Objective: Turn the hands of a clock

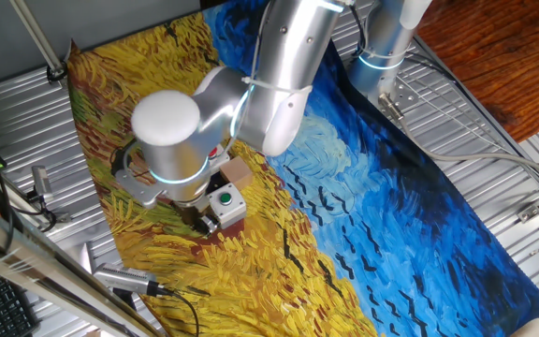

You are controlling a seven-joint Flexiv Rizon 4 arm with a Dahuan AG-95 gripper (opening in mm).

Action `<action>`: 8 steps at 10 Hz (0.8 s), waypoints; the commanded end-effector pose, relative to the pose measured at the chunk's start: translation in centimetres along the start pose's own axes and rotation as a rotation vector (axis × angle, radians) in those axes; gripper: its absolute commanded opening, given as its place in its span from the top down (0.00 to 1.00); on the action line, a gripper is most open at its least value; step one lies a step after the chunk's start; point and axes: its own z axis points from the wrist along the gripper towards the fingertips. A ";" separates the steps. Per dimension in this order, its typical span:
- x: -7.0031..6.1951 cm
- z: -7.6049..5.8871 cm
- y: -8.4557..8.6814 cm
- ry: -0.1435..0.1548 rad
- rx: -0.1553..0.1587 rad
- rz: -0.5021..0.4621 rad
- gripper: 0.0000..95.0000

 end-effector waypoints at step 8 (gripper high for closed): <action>1.9 1.9 -1.5 -0.022 -0.067 0.045 1.00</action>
